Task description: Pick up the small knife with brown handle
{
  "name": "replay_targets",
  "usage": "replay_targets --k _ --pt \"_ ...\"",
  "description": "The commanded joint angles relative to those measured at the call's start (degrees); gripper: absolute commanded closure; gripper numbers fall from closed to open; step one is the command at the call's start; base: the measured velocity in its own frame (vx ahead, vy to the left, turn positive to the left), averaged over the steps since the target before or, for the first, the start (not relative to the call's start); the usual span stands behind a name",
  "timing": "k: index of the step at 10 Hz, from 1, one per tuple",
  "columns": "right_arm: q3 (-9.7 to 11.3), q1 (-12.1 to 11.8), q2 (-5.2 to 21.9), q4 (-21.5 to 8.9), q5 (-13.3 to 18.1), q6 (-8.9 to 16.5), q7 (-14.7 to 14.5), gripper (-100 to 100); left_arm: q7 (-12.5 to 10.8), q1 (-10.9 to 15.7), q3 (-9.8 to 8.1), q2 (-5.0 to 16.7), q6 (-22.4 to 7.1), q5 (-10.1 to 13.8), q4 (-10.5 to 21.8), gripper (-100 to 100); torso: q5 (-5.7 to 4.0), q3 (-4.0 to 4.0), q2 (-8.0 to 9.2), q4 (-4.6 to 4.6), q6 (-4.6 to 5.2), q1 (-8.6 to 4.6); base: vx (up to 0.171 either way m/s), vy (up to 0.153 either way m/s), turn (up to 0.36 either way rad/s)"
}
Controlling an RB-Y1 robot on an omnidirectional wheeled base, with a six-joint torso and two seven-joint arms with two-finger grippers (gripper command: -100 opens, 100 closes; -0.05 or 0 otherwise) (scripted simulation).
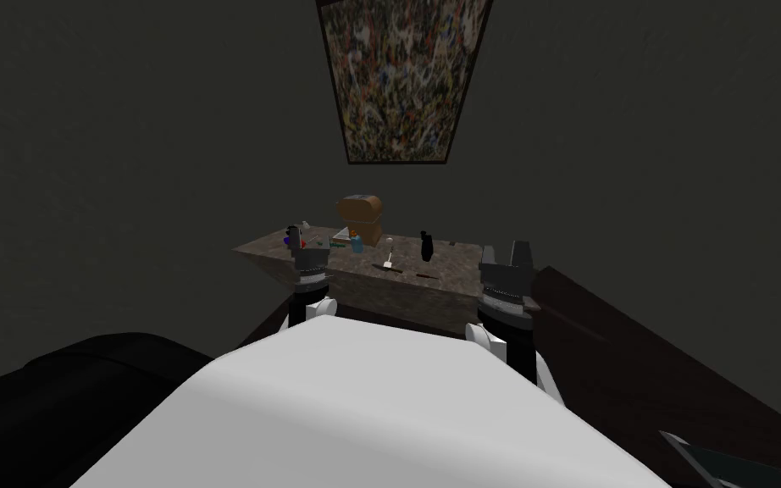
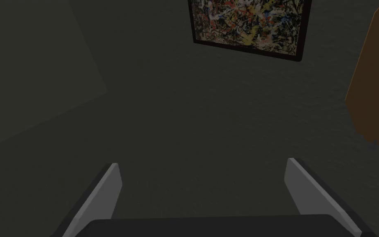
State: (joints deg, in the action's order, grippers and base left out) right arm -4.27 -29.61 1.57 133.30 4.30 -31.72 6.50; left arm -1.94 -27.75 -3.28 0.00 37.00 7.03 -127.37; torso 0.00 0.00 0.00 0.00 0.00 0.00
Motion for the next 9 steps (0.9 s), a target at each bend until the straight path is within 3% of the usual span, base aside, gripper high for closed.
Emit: replay_targets --k 1,9 --pt "0.1 0.3 1.9 -0.5 0.1 -0.1 -0.2 -100 0.0 0.0 0.0 0.0 0.0 0.0 0.0 0 0.0 0.0 0.0 0.0 0.0 0.0 -0.003 0.007 0.055" --pt "1.3 4.7 14.7 -5.7 1.6 -1.8 -2.7 -100 0.0 0.0 0.0 0.0 0.0 0.0 0.0 0 0.02 0.02 0.03 0.01 0.01 0.07 -0.01 0.023 0.141"
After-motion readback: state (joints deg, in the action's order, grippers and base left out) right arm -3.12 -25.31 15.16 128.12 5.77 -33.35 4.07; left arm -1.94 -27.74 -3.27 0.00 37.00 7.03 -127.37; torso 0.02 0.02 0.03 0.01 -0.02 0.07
